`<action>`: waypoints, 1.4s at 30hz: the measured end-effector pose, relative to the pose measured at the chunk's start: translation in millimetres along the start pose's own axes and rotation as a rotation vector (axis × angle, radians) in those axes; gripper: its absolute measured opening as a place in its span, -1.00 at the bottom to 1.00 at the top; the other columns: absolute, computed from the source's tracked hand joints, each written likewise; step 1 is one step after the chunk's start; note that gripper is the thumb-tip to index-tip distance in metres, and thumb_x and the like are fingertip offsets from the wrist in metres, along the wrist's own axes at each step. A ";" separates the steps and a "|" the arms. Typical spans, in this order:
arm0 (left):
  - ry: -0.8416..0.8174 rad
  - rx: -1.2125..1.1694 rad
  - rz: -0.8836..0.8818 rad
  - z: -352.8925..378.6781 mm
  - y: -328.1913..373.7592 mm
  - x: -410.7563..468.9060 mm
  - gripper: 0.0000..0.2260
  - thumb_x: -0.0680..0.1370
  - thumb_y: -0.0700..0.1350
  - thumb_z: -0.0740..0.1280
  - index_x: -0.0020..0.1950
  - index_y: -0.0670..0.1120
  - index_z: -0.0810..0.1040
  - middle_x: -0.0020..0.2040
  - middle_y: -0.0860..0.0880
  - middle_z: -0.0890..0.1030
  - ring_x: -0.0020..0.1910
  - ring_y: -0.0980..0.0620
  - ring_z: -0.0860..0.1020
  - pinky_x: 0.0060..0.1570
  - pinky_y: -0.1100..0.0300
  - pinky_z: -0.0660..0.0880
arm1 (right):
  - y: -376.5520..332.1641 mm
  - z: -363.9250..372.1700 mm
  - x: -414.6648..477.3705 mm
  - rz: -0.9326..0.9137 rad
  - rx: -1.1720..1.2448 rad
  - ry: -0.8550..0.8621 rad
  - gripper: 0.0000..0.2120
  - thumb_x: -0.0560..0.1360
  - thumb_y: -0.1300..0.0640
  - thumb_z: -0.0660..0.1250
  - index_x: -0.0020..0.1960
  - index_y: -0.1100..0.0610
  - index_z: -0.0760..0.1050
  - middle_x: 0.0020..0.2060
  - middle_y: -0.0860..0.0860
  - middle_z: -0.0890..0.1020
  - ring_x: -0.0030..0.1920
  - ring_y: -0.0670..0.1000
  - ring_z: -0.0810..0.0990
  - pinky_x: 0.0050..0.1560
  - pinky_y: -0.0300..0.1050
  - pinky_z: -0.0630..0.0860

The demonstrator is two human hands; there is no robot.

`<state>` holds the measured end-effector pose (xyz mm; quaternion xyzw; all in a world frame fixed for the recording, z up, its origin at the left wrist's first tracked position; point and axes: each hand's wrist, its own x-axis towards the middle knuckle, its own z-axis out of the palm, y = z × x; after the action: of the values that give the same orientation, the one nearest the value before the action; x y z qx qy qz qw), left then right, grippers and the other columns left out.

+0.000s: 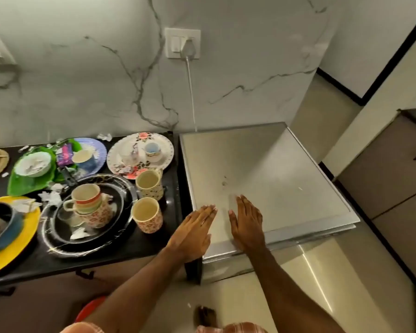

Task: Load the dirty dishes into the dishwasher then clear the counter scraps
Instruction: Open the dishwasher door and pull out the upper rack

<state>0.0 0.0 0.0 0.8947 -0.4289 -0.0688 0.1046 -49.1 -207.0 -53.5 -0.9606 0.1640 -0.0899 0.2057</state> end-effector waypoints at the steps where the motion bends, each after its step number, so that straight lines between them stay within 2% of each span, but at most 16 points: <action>1: -0.065 0.007 -0.024 6.0 7.5 4.3 -0.31 0.65 0.04 0.13 0.66 -0.05 -0.18 0.66 -0.01 -0.19 0.63 0.02 -0.20 0.61 -0.02 -0.05 | 6.6 -0.8 -1.9 0.000 -0.027 -0.031 -0.41 0.72 -0.19 -0.05 0.67 0.06 0.11 0.63 0.04 0.23 0.62 0.05 0.18 0.60 0.01 0.01; 3: -0.131 0.008 -0.090 16.9 18.4 14.4 -0.28 0.63 0.04 0.15 0.65 -0.05 -0.22 0.64 -0.01 -0.25 0.62 0.02 -0.24 0.61 -0.02 -0.08 | 23.0 -0.4 -2.9 -0.023 -0.072 -0.062 -0.41 0.72 -0.18 -0.05 0.67 0.05 0.08 0.64 0.03 0.21 0.62 0.05 0.17 0.59 0.00 0.00; 8: -0.146 0.042 -0.193 27.8 28.9 26.1 -0.25 0.63 0.07 0.18 0.65 -0.08 -0.22 0.64 -0.04 -0.26 0.63 -0.01 -0.23 0.54 0.08 -0.24 | 45.3 6.1 -4.4 -0.070 -0.051 -0.150 -0.42 0.73 -0.20 -0.07 0.68 0.00 0.02 0.66 0.01 0.15 0.64 0.02 0.11 0.61 0.05 -0.01; 11: -0.150 0.071 -0.216 27.7 31.5 23.2 -0.24 0.64 0.10 0.18 0.65 -0.07 -0.24 0.64 -0.04 -0.27 0.62 -0.02 -0.24 0.53 0.07 -0.25 | 47.3 9.7 -8.1 -0.065 -0.027 -0.155 -0.42 0.72 -0.19 -0.07 0.68 0.01 0.04 0.65 0.01 0.17 0.64 0.02 0.12 0.62 0.07 0.02; 14: -0.170 0.054 -0.233 26.8 34.1 13.9 -0.22 0.63 0.12 0.19 0.64 -0.05 -0.25 0.64 -0.03 -0.26 0.62 -0.02 -0.24 0.54 0.05 -0.24 | 45.2 8.8 -20.9 -0.029 0.051 -0.117 -0.43 0.72 -0.18 -0.01 0.66 0.03 0.12 0.63 0.01 0.22 0.62 0.03 0.16 0.61 0.08 0.08; 17: -0.182 0.015 -0.263 31.2 39.9 1.6 -0.22 0.63 0.13 0.21 0.65 -0.02 -0.22 0.66 -0.02 -0.19 0.64 -0.01 -0.18 0.54 0.06 -0.20 | 49.9 5.3 -37.8 0.098 0.150 0.015 -0.50 0.70 -0.12 0.12 0.56 0.09 0.31 0.51 0.06 0.42 0.51 0.10 0.36 0.52 0.11 0.28; 20: -0.262 -0.034 -0.266 38.3 48.4 -15.0 -0.22 0.61 0.14 0.25 0.66 -0.01 -0.14 0.67 -0.01 -0.07 0.64 0.00 -0.06 0.56 0.06 -0.12 | 59.7 0.9 -58.5 0.047 0.071 0.051 -0.56 0.68 -0.08 0.14 0.47 0.11 0.39 0.38 0.08 0.51 0.40 0.12 0.46 0.42 0.11 0.40; 23: -0.317 0.013 -0.244 46.8 63.9 -27.5 -0.21 0.60 0.13 0.28 0.67 -0.04 -0.12 0.67 -0.03 -0.05 0.64 -0.03 -0.01 0.58 0.03 -0.07 | 66.4 -6.6 -77.1 -0.046 0.003 -0.035 -0.52 0.68 -0.07 0.13 0.51 0.14 0.38 0.46 0.10 0.46 0.47 0.13 0.41 0.50 0.08 0.31; 28: -0.326 0.045 -0.352 60.2 94.9 -30.3 -0.20 0.61 0.15 0.24 0.66 -0.11 -0.15 0.67 -0.10 -0.12 0.64 -0.08 -0.07 0.61 -0.02 -0.04 | 76.9 -12.3 -102.0 -0.033 0.051 -0.151 -0.49 0.68 -0.01 0.18 0.59 0.11 0.28 0.57 0.05 0.32 0.58 0.07 0.25 0.59 0.03 0.18; 30: -0.352 0.026 -0.382 61.9 107.8 -27.5 -0.20 0.62 0.13 0.25 0.66 -0.12 -0.16 0.66 -0.10 -0.14 0.64 -0.09 -0.08 0.60 -0.03 -0.02 | 82.9 -16.0 -106.1 -0.029 0.122 -0.121 -0.59 0.67 0.06 0.20 0.49 0.11 0.40 0.47 0.05 0.44 0.50 0.07 0.36 0.54 0.05 0.30; 32: -0.369 0.040 -0.396 62.7 115.5 -23.7 -0.20 0.62 0.09 0.27 0.66 -0.12 -0.15 0.66 -0.09 -0.14 0.64 -0.09 -0.06 0.59 -0.02 0.00 | 84.7 -20.7 -107.1 -0.035 0.164 -0.048 -0.78 0.64 0.12 0.23 0.25 0.07 0.53 0.21 0.02 0.58 0.26 0.06 0.52 0.31 0.02 0.48; 34: -0.379 0.066 -0.405 60.4 117.8 -18.6 -0.23 0.61 0.02 0.27 0.66 -0.10 -0.14 0.67 -0.09 -0.12 0.64 -0.07 -0.04 0.59 -0.01 0.02 | 87.8 -26.0 -104.5 0.095 0.212 -0.081 -0.84 0.66 0.06 0.23 0.10 0.04 0.58 0.03 0.00 0.65 0.06 0.07 0.61 0.09 -0.02 0.54; 37: -0.432 0.086 -0.445 58.0 121.1 -13.5 -0.24 0.60 -0.11 0.24 0.66 -0.09 -0.16 0.66 -0.07 -0.15 0.64 -0.05 -0.04 0.58 -0.04 0.12 | 106.5 -20.4 -94.1 0.492 0.403 -0.212 -0.70 0.68 -0.05 0.20 -0.07 0.08 0.60 -0.12 0.10 0.70 -0.06 0.18 0.67 -0.03 0.02 0.58; 38: -0.452 0.091 -0.467 58.0 123.6 -11.3 -0.24 0.60 -0.12 0.25 0.66 -0.08 -0.17 0.66 -0.06 -0.17 0.64 -0.05 -0.05 0.57 -0.06 0.16 | 111.2 -20.1 -89.7 0.662 0.589 -0.231 -0.64 0.69 -0.10 0.18 -0.06 0.11 0.59 -0.13 0.12 0.69 -0.10 0.18 0.67 -0.06 0.03 0.60; 40: -0.483 0.111 -0.506 57.7 128.5 -5.0 -0.24 0.61 -0.13 0.24 0.65 -0.09 -0.18 0.66 -0.06 -0.18 0.64 -0.05 -0.06 0.54 -0.09 0.22 | 115.8 -21.1 -79.9 0.992 1.085 -0.257 -0.63 0.71 -0.18 0.11 0.12 0.07 0.55 -0.03 0.09 0.66 -0.09 0.11 0.64 -0.06 -0.02 0.59; 42: -0.524 0.122 -0.542 56.0 133.6 2.6 -0.25 0.62 -0.12 0.24 0.66 -0.11 -0.17 0.66 -0.06 -0.17 0.64 -0.06 -0.05 0.52 -0.11 0.25 | 120.2 -23.8 -72.2 1.134 1.480 -0.185 -0.66 0.73 -0.16 0.05 0.17 0.01 0.50 0.03 0.03 0.62 -0.04 0.05 0.60 0.17 0.00 0.48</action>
<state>-110.9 -90.7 -21.5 0.9323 -0.1921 -0.2947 -0.0841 -155.4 -293.8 -90.8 -0.3651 0.4920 0.0191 0.7901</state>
